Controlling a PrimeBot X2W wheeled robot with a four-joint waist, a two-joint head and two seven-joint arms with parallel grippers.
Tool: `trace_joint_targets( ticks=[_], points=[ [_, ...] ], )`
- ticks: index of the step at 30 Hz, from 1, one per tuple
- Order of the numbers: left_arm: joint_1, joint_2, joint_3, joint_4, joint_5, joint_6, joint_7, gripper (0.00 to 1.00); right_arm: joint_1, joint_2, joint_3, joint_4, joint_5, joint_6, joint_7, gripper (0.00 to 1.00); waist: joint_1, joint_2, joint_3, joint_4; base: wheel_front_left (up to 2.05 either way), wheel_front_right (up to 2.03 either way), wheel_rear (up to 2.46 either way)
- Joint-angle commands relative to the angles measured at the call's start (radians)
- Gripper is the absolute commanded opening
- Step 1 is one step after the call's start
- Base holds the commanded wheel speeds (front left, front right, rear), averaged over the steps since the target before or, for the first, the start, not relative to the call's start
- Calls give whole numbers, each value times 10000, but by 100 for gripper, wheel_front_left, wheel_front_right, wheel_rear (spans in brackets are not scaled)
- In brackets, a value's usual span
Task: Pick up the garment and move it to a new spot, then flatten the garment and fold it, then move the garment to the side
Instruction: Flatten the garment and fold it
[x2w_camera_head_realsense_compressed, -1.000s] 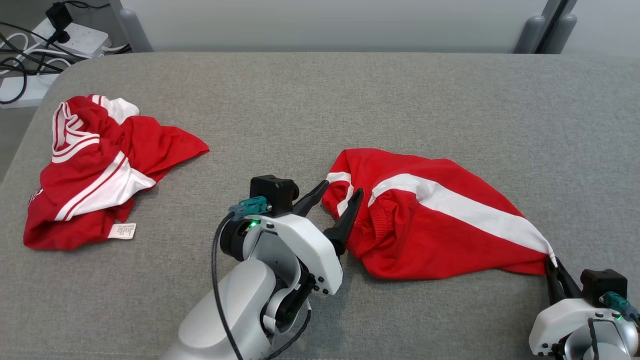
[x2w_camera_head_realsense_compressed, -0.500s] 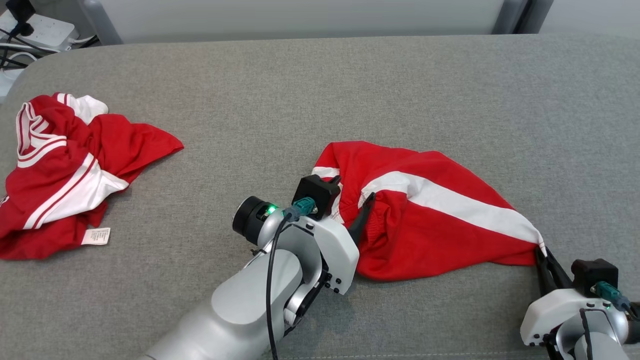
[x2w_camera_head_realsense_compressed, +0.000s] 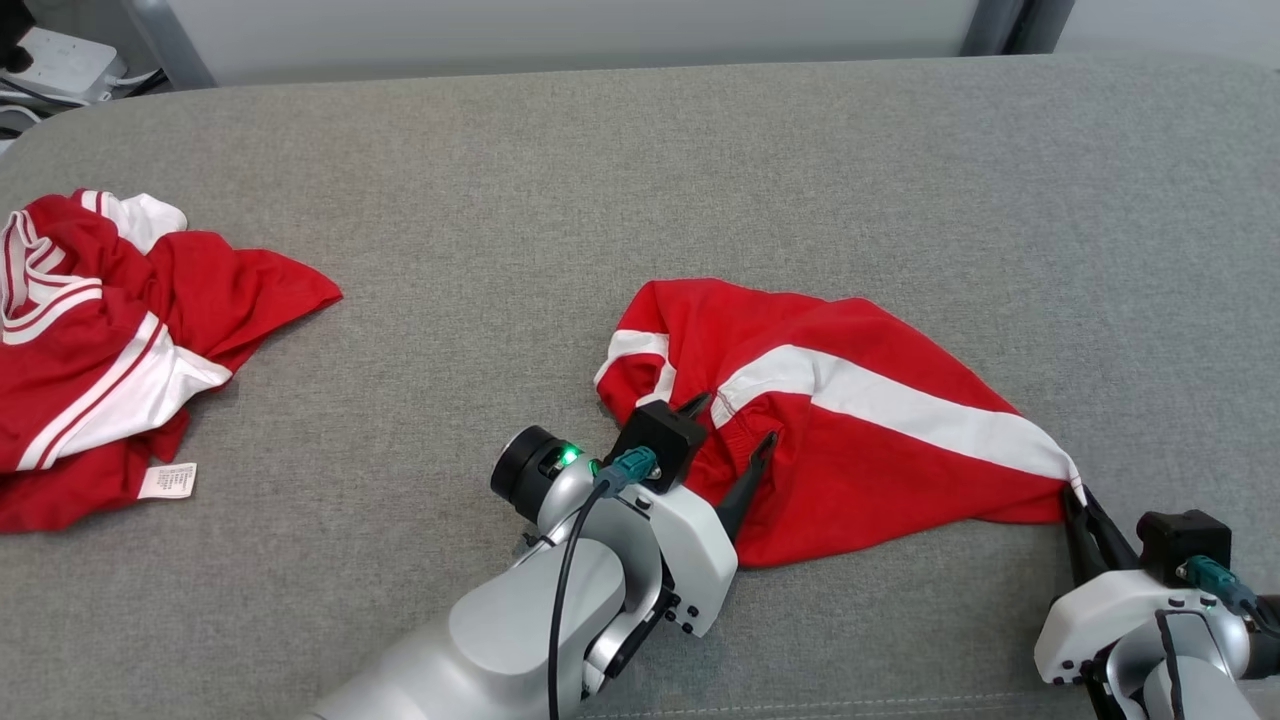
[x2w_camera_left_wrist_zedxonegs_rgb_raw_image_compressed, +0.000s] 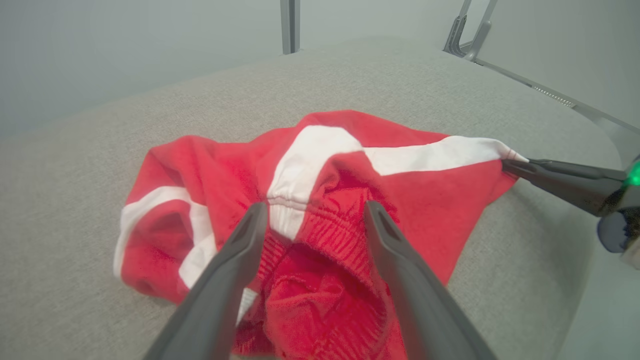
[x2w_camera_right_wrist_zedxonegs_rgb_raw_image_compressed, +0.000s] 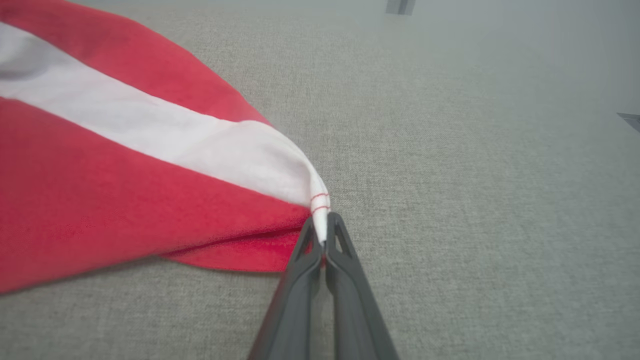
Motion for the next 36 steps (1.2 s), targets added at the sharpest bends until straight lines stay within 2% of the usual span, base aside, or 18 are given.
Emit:
trace_joint_targets(
  ticks=[1,6,12,13,14,15,16,21,24,25,26,30,33,34,36],
  points=[
    [-579,37,172,-124,-159,25,-153,100,-232,-133,255,-177,76,40,-61,22,0,0,23,-19,0,0,0],
    [-813,37,-23,333,-116,448,-324,100,-317,-70,340,-192,104,40,-61,25,0,0,94,-134,0,0,0],
    [-821,37,-144,557,-454,199,-323,100,-363,-22,427,-210,192,40,-61,27,0,0,196,-287,0,0,0],
    [-805,37,-157,549,-524,124,-302,86,-370,-21,429,-214,205,40,-61,28,0,0,214,-309,0,0,0],
    [-790,37,-170,541,-569,74,-265,57,-378,-24,432,-221,218,40,-61,28,0,0,229,-329,0,0,0],
    [-778,37,-181,523,-596,18,-238,37,-384,-27,432,-231,226,40,-61,27,0,0,240,-348,0,0,0],
    [-758,37,-189,500,-639,-41,-210,2,-390,-29,430,-240,232,40,-61,27,0,0,249,-364,0,0,0],
    [-776,37,-210,484,-679,-110,-257,0,-388,-97,325,-362,229,40,-61,26,0,0,185,-347,0,0,0],
    [-907,37,-195,490,-612,-8,-435,0,-308,-162,216,-633,191,40,-61,19,0,0,-3,-213,0,0,0],
    [-981,37,-143,503,-545,44,-478,0,-281,-203,165,-782,174,40,-61,14,0,0,-73,-150,0,0,0],
    [-1062,37,-59,523,-451,88,-509,0,-256,-256,111,-952,169,40,-61,1,0,0,-145,-81,0,0,0],
    [-1323,172,888,168,491,244,-539,0,-135,-495,74,-1731,133,40,-61,0,0,0,-446,201,0,0,0],
    [-1267,489,1444,-230,1043,261,-541,0,-83,-661,82,-2003,143,40,-61,0,0,0,-602,344,0,0,0],
    [-1149,863,1953,-692,1492,240,-543,0,-53,-862,84,-2133,161,40,-61,0,0,0,-764,479,0,0,0],
    [-1084,1066,2166,-924,1701,232,-543,0,-38,-941,97,-2176,188,40,-61,0,0,0,-842,537,0,0,0]
  ],
)
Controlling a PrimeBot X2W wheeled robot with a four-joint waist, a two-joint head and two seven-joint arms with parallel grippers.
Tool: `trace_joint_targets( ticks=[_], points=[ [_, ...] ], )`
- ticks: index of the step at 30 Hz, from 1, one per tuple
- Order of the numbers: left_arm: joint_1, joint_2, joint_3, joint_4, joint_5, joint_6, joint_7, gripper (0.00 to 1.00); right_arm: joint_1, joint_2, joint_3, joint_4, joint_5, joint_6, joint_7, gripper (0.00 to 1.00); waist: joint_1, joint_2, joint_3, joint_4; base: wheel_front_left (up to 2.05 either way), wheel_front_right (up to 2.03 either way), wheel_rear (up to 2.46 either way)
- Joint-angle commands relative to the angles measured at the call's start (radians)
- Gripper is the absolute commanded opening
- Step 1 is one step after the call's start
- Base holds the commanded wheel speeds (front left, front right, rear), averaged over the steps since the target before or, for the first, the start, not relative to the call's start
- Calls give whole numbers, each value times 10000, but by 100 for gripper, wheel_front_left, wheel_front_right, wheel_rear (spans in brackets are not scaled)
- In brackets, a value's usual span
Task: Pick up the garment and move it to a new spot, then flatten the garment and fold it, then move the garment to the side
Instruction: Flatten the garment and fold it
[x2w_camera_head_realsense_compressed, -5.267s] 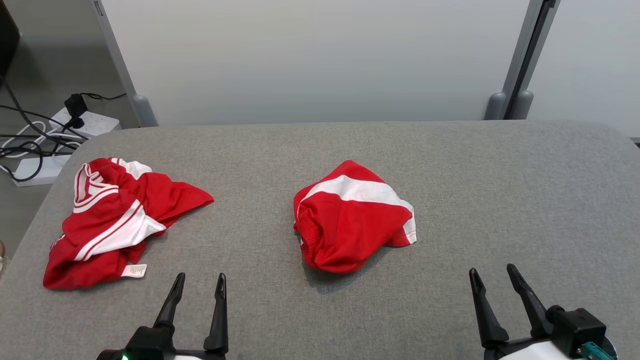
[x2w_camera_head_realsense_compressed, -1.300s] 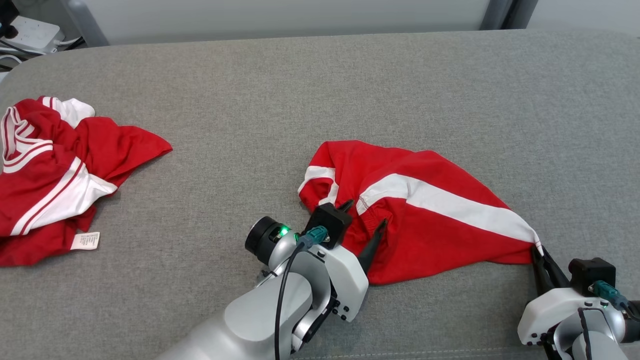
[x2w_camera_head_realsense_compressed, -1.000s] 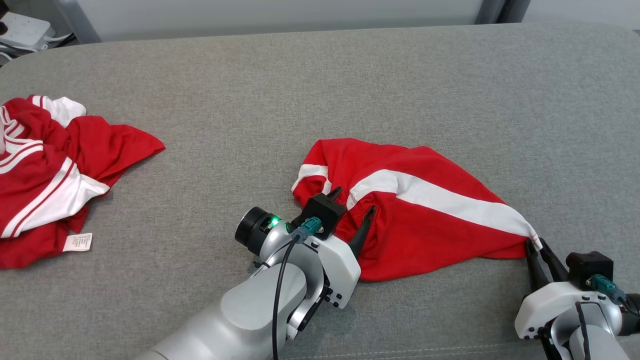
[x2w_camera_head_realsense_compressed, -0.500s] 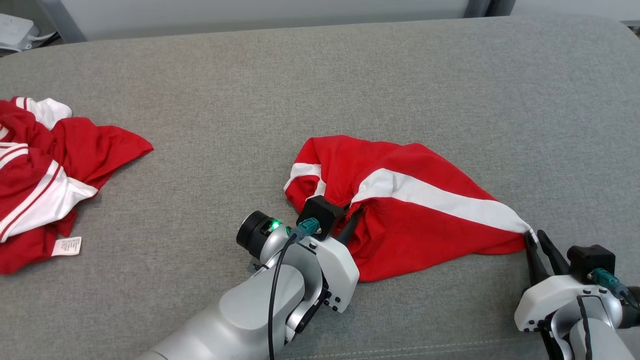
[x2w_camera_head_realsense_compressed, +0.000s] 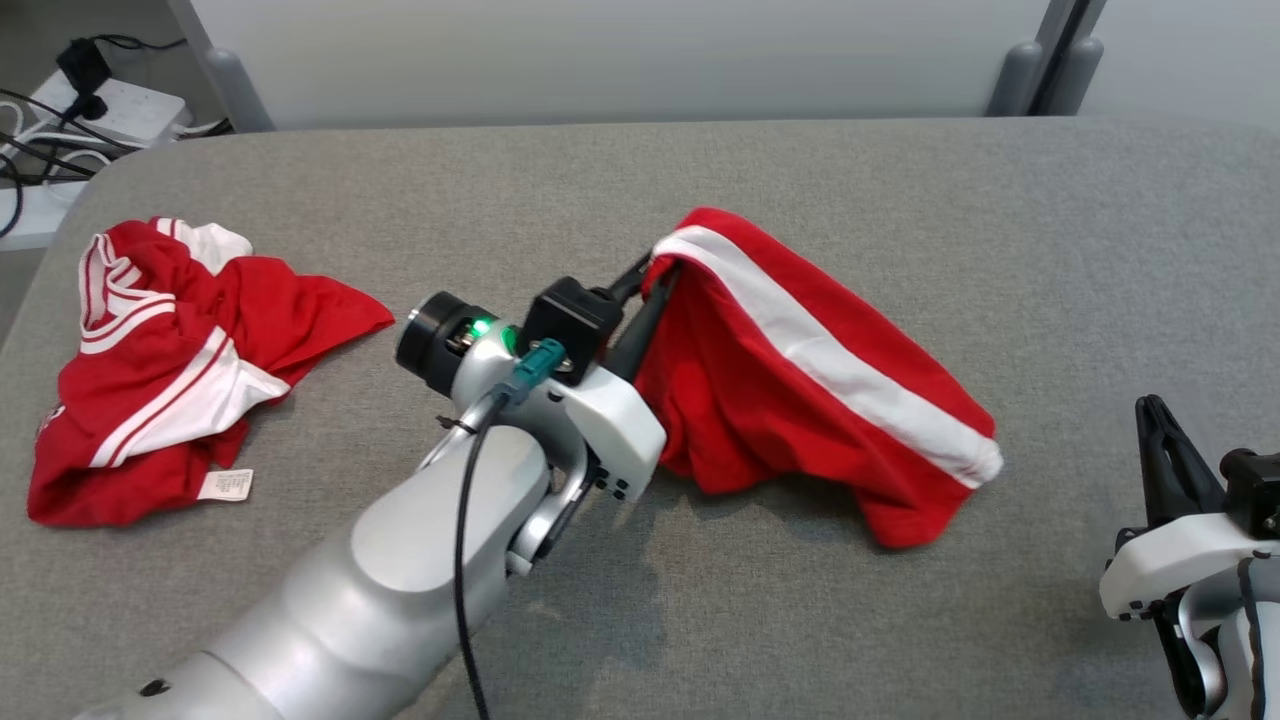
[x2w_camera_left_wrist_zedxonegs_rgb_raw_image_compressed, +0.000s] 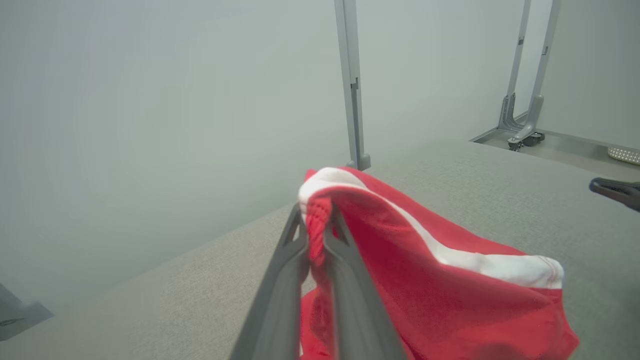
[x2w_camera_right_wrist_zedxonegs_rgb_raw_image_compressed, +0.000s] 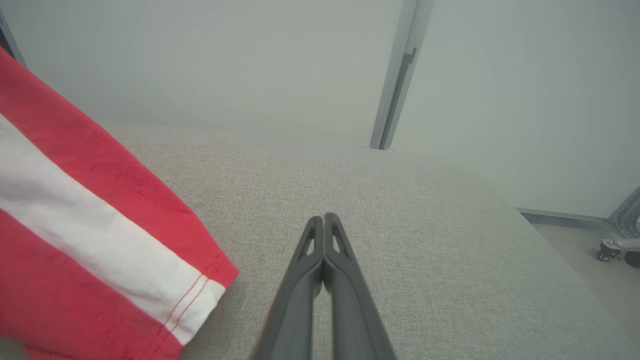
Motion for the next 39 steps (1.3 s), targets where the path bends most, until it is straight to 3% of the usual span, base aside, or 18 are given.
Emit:
trace_joint_targets(
  ticks=[1,6,9,12,13,14,20,28,29,30,31,32,33,39],
  points=[
    [-167,282,403,-256,113,20,-129,0,25,-181,224,-281,62,40,-61,0,0,0,-171,155,0,0,0],
    [631,1301,971,-1355,580,-99,-130,0,227,-160,806,-191,610,40,-42,0,0,0,-277,290,0,0,0],
    [1325,1755,1083,-1752,605,19,-130,0,390,4,1475,-57,1523,40,70,0,0,0,-217,378,0,0,0],
    [1928,2044,1250,-1963,660,211,-131,0,494,6,2428,13,2607,40,171,49,0,0,-87,487,0,0,0],
    [2094,2089,1315,-2012,685,268,-131,0,514,-21,2753,38,2945,40,205,85,0,0,-47,517,0,0,0],
    [2239,2108,1393,-2089,724,312,-131,0,516,-50,3110,49,3266,40,225,100,0,0,-13,546,0,0,0],
    [2870,2097,1838,-2495,1071,442,-131,0,172,-113,4442,434,5059,40,172,100,0,0,181,728,0,0,0],
    [3235,1940,2102,-2598,1473,259,-131,0,-601,-124,5568,1602,6571,40,18,100,0,0,208,994,0,0,0],
    [3260,1903,2116,-2591,1511,233,-131,0,-687,-123,5698,1759,6702,40,4,95,0,0,201,1023,0,0,0],
    [3285,1862,2127,-2585,1547,206,-131,0,-775,-123,5820,1901,6831,40,-9,77,0,0,201,1052,0,0,0],
    [3307,1824,2133,-2572,1581,178,-131,0,-857,-134,5937,2022,6934,40,-21,45,0,0,197,1079,0,0,0],
    [3327,1788,2136,-2560,1618,150,-131,0,-928,-154,6052,2126,7027,40,-31,26,0,0,192,1104,0,0,0],
    [3348,1752,2136,-2551,1654,118,-131,0,-985,-178,6152,2206,7122,40,-39,0,0,0,186,1127,0,0,0],
    [3528,1555,2180,-2455,1822,-35,-131,0,-1133,-606,6264,2083,7240,40,-57,0,0,0,150,1125,0,0,0]
  ],
)
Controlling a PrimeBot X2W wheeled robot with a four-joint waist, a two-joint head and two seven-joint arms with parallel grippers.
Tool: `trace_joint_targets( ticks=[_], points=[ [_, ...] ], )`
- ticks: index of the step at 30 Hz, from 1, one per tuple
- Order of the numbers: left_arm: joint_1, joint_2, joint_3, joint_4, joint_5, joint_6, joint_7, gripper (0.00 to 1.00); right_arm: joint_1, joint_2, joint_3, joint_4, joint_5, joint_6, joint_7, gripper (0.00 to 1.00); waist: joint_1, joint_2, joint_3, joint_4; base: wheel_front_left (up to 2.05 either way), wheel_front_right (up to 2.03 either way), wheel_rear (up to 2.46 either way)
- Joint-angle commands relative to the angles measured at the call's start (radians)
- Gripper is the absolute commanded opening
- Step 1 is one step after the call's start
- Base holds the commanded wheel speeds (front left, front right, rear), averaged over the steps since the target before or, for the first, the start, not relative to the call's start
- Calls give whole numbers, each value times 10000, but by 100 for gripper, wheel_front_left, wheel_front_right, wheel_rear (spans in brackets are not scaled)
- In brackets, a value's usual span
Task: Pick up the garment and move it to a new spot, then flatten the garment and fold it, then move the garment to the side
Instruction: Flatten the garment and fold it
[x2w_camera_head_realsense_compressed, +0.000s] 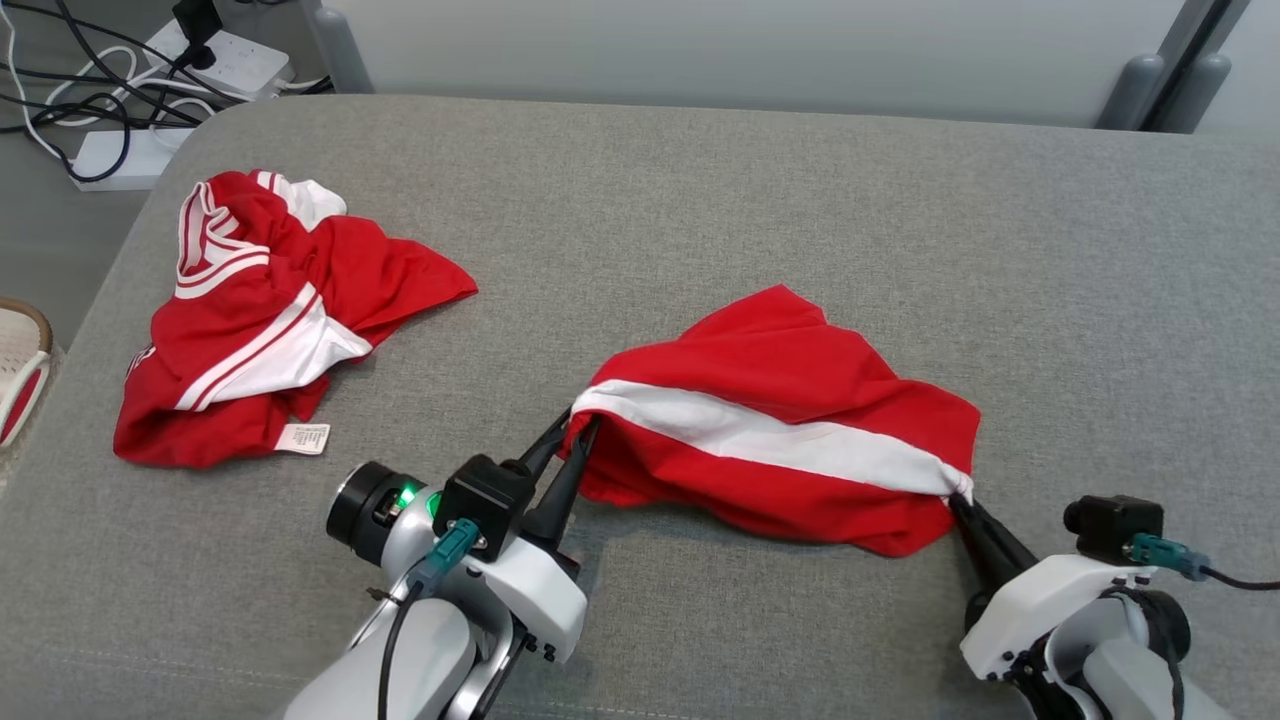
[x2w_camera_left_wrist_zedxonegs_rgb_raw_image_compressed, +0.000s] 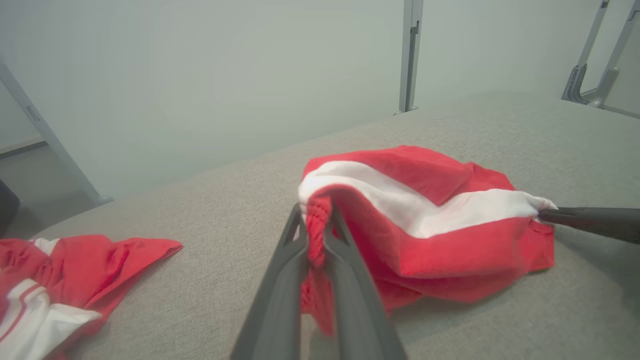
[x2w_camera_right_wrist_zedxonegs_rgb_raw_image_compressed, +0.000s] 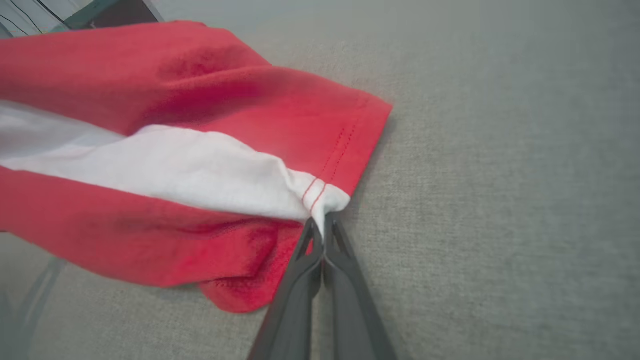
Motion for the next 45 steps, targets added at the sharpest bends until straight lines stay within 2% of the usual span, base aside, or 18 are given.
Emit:
trace_joint_targets(
  ticks=[1,2,3,4,6,7,8,9,13,19,23,27,30,34,41,45],
  points=[
    [40,37,415,-110,107,-131,-87,4,-141,-334,42,-315,-134,42,-143,0,0,0,-17,-43,0,0,0],
    [75,-5,422,-85,118,-161,-87,13,-111,-434,-29,-377,-210,42,-144,0,0,0,-26,-64,0,0,0],
    [75,-5,422,-85,118,-161,-87,13,-111,-434,-29,-377,-210,42,-144,0,0,0,-26,-64,0,0,0],
    [108,-46,418,-63,123,-210,-87,25,-69,-527,-121,-434,-281,42,-144,0,0,0,-28,-84,0,0,0],
    [161,-116,367,7,108,-350,-87,38,15,-748,-357,-532,-537,42,-145,0,0,0,-16,-117,0,0,0],
    [189,-170,298,97,80,-495,-87,96,127,-943,-590,-584,-853,42,-145,0,0,0,16,-142,0,0,0],
    [189,-170,298,97,80,-495,-87,96,127,-943,-590,-584,-853,42,-145,0,0,0,16,-142,0,0,0],
    [193,-194,273,139,81,-529,-87,100,187,-1019,-689,-602,-1017,42,-145,0,0,0,32,-152,0,0,0],
    [274,-320,175,324,-128,-706,87,100,393,-1210,-1096,-670,-1560,42,-146,0,0,0,115,-173,0,0,0],
    [970,-630,874,38,-2224,-1195,1389,100,604,-1201,-1532,-722,-2181,42,-146,0,0,0,195,-205,0,0,0],
    [1394,-307,1204,-719,-3414,-1498,2513,100,631,-1119,-1628,-729,-2376,42,-146,0,0,0,215,-209,0,0,0],
    [1690,152,1521,-1582,-4183,-1697,3126,100,624,-1080,-1721,-737,-2518,42,-146,0,0,0,262,-125,0,0,0],
    [1747,424,1655,-2045,-4502,-1774,3463,100,587,-1068,-1737,-745,-2578,42,-146,0,0,0,314,-73,0,0,0],
    [1561,634,1878,-2397,-4517,-1666,3501,100,546,-1070,-1746,-750,-2620,42,-147,0,0,0,342,-33,0,0,0],
    [1170,621,1902,-2376,-4611,-1702,3783,100,419,-1055,-1618,-723,-2634,42,-147,0,0,0,358,-185,0,0,0],
    [1096,653,1592,-2353,-4537,-1769,4160,100,353,-1091,-1594,-737,-2605,42,-147,0,0,0,399,-273,0,0,0]
  ],
)
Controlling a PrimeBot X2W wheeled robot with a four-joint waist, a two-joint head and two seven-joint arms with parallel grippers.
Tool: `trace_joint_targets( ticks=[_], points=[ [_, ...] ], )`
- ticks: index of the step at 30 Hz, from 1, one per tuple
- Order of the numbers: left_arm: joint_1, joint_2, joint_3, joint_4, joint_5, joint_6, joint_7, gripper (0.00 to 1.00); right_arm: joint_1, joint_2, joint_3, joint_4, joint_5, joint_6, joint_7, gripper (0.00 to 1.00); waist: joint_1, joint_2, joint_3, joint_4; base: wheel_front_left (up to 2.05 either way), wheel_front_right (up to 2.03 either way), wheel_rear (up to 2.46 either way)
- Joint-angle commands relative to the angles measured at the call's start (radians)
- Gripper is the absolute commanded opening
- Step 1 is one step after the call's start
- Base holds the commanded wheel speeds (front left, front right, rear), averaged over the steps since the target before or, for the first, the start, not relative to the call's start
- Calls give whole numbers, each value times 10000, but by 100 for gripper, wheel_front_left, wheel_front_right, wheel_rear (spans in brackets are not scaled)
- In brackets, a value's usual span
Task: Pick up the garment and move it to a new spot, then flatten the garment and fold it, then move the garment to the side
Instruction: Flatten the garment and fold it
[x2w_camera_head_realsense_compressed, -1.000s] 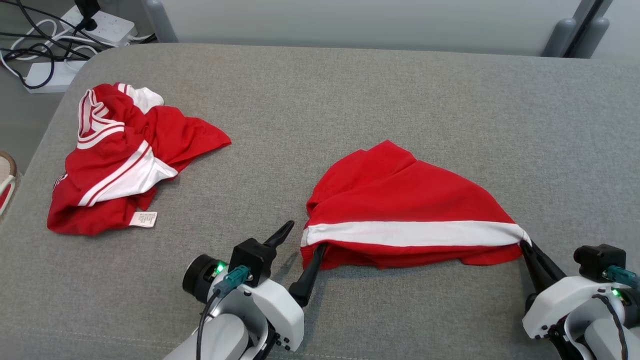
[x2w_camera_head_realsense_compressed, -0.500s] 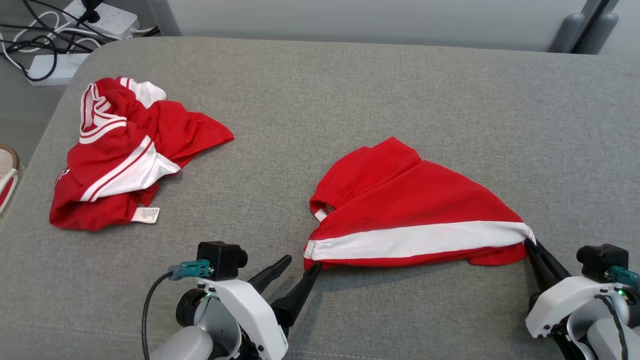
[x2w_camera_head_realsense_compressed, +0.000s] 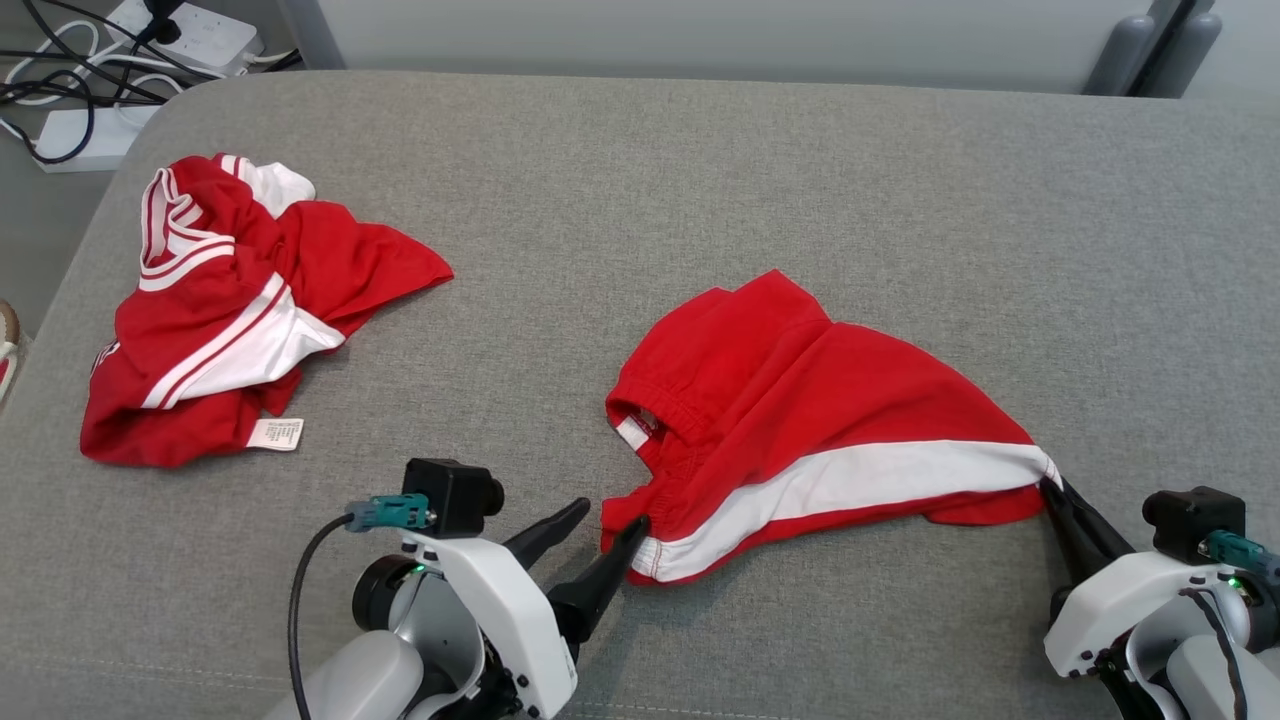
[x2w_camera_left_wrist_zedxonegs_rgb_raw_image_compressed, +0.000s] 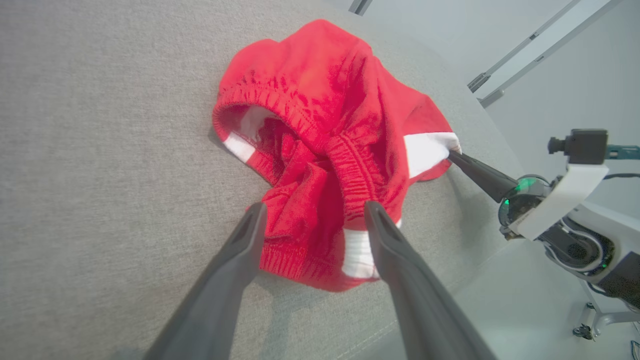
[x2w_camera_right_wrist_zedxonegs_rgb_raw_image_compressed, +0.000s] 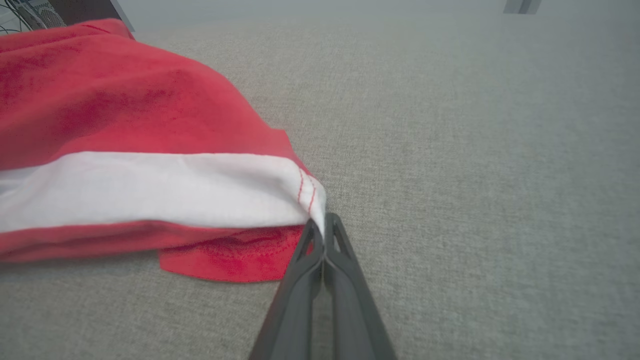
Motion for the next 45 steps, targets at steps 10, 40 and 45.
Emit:
trace_joint_targets(
  ticks=[10,40,45],
  points=[
    [-349,318,-198,-449,-67,-389,552,100,-184,-172,120,-243,-8,42,-147,0,0,0,121,-109,0,0,0],
    [-351,52,-764,-87,133,-859,415,0,-189,-373,440,-251,151,42,-147,0,0,0,63,-351,0,0,0],
    [-417,189,-485,-349,264,-884,-80,0,-231,-453,316,-382,119,42,-147,0,0,0,8,-345,0,0,0]
  ],
)
